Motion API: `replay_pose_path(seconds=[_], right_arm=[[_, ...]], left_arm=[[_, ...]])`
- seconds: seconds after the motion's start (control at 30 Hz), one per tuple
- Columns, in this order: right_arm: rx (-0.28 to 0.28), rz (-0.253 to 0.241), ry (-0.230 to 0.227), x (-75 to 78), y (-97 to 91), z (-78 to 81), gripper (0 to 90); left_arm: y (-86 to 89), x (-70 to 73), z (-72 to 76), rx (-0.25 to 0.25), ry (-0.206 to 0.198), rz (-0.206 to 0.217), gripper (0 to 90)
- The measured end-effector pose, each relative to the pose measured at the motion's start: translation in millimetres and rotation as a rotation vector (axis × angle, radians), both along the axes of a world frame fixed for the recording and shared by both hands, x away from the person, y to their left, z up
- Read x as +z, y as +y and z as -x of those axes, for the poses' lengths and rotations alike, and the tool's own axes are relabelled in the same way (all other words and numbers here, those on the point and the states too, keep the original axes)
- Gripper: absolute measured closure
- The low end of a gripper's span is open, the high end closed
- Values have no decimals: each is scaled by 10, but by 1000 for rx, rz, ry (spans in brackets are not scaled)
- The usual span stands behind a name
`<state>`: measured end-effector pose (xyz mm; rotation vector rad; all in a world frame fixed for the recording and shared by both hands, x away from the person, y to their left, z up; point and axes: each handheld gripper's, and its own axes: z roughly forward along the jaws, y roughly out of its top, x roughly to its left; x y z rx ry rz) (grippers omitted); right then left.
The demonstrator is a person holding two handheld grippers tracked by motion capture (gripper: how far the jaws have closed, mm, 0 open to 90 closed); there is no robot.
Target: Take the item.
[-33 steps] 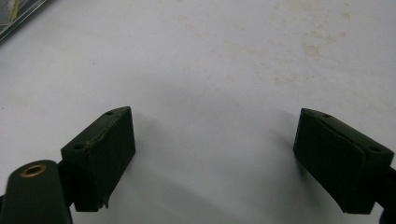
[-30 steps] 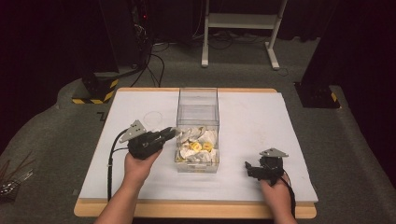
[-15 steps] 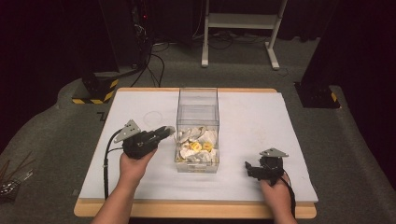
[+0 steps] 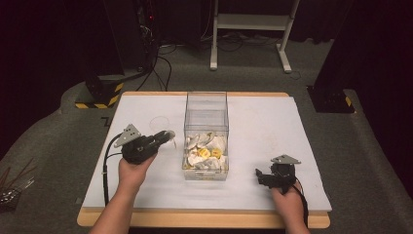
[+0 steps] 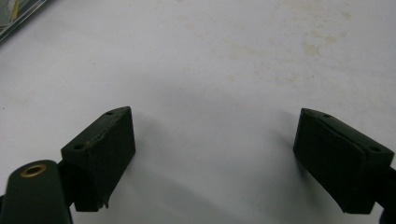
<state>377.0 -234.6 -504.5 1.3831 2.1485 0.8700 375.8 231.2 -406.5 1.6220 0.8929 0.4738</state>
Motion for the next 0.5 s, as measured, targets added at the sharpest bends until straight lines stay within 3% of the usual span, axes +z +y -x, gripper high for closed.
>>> replay_pose_path(seconds=[0.3, 0.5], right_arm=[[-3, -4, 3, 0, -1, 0, 128], [-3, -5, 4, 0, -2, -1, 128]], left_arm=[[91, -6, -52, 49, -1, -20, 792], [147, 10, -100, 116, 0, -25, 792]])
